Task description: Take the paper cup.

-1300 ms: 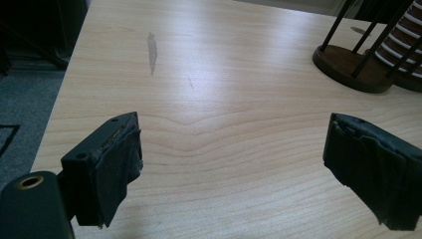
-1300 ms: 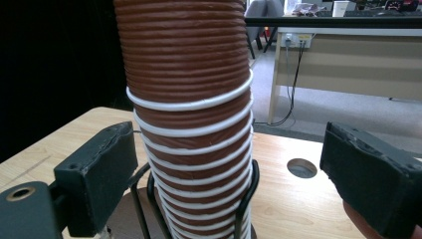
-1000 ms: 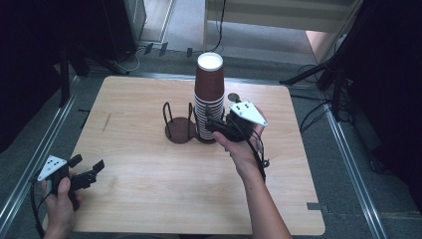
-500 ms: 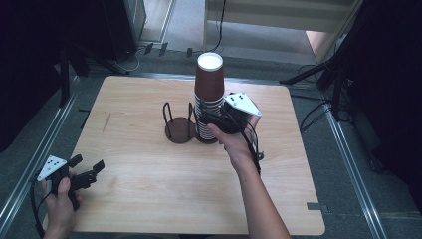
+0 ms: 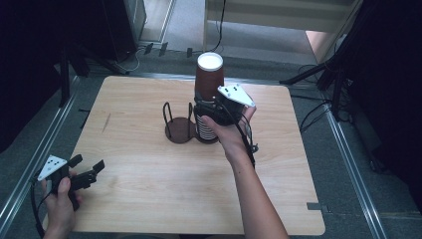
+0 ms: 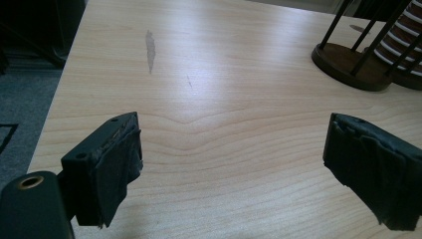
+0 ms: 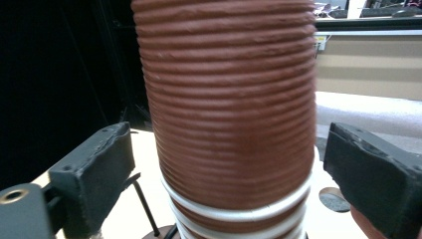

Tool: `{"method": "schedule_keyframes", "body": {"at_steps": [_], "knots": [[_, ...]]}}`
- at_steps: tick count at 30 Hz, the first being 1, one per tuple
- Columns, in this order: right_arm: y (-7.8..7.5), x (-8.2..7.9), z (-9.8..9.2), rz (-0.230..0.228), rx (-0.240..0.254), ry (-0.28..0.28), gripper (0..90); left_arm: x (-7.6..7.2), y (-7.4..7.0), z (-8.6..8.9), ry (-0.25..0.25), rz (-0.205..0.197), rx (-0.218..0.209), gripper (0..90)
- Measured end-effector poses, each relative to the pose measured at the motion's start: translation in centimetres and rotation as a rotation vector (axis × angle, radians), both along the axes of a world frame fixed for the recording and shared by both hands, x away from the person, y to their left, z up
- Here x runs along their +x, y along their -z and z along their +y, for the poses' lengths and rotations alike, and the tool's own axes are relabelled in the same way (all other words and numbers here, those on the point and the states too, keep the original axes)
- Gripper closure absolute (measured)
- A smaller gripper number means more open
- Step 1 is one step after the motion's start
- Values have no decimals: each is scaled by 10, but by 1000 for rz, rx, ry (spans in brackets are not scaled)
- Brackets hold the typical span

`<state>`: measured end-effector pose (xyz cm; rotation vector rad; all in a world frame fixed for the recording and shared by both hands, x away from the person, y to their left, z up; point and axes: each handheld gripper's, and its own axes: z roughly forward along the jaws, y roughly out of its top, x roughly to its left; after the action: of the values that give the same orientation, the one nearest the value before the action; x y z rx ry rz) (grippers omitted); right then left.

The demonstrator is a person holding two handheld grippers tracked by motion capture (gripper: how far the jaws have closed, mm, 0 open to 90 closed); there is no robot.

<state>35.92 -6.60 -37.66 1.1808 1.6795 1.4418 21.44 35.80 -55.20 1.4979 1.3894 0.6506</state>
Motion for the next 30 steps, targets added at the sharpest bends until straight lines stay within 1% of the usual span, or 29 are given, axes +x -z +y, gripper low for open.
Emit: {"method": "schedule_keyframes", "body": {"at_steps": [5, 7, 14, 30], "knots": [[-3, 6, 6, 0, -5, 9, 37, 0, 0, 0, -3, -1, -5, 91], [-3, 9, 8, -4, -11, 22, 35, 0, 0, 0, -2, 0, -3, 91], [-2, 17, 11, 3, -9, 38, 33, 0, 0, 0, -1, 2, -2, 91], [-1, 32, 18, -1, -26, 72, 34, 1, 0, 0, -1, 2, -2, 91]]}}
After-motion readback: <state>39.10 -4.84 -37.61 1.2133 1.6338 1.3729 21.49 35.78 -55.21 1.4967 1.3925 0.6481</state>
